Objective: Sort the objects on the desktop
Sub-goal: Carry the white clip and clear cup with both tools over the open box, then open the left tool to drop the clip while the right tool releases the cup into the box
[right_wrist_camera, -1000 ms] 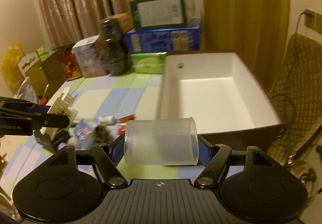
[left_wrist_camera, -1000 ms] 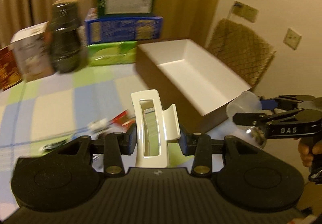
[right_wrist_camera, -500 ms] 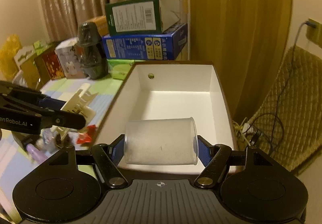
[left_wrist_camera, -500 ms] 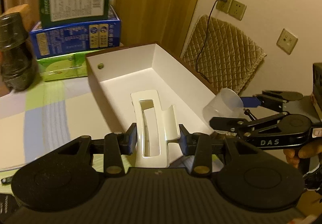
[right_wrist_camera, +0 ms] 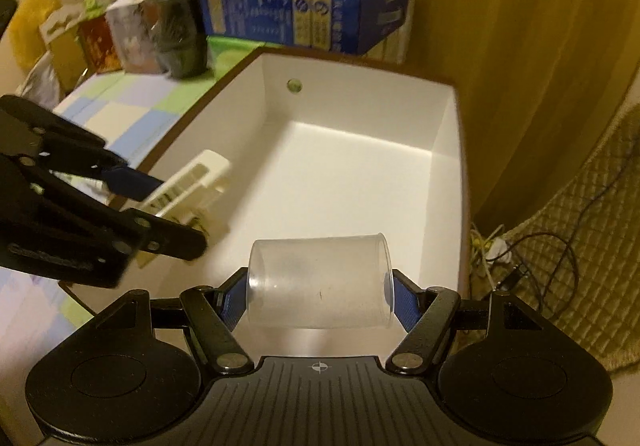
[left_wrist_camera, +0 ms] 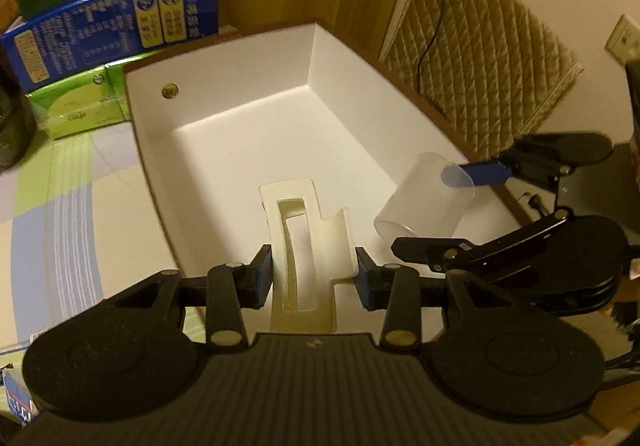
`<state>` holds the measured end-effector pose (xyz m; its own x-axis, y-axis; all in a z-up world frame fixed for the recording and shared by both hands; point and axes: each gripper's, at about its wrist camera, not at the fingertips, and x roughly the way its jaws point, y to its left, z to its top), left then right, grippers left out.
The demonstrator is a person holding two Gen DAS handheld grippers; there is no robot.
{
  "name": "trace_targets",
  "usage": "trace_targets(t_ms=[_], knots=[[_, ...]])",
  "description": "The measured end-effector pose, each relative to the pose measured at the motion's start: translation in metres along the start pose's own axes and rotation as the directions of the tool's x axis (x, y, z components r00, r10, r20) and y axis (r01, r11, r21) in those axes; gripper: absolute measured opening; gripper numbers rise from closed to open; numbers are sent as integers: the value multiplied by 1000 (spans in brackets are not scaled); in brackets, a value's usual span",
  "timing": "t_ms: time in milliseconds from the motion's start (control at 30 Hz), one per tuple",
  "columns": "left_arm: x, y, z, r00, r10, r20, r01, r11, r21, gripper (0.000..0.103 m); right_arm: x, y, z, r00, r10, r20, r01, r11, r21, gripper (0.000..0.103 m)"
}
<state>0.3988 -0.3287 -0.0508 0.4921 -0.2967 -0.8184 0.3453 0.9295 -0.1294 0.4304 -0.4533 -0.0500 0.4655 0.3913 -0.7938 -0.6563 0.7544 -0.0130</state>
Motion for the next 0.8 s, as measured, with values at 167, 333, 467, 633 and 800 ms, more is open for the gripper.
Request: trace_targets(t_ms=[167,333,467,633,800], knots=[[23,-3,5,999,25,-44,-24,1000,19,37,13,-3,5,999,13,-52,-16,998,-68,69],[43,-2,9,995,55,-81,-52,998,33,37,25,-6,7,996,27,-80,-36,993,-110,69],[56,-2,9,990,78,-115,-74,996,43,37,34,-8,9,993,41,-106,-55,990,-133,69],[69,-4,8,982,113,-153,-102,992,79,37,46,-11,8,989,36,-144,-59,986,-157,69],[75,-3,7,980,109,-166,-96,992,84,37,49,-12,10,988,31,-154,-61,979,-192,69]])
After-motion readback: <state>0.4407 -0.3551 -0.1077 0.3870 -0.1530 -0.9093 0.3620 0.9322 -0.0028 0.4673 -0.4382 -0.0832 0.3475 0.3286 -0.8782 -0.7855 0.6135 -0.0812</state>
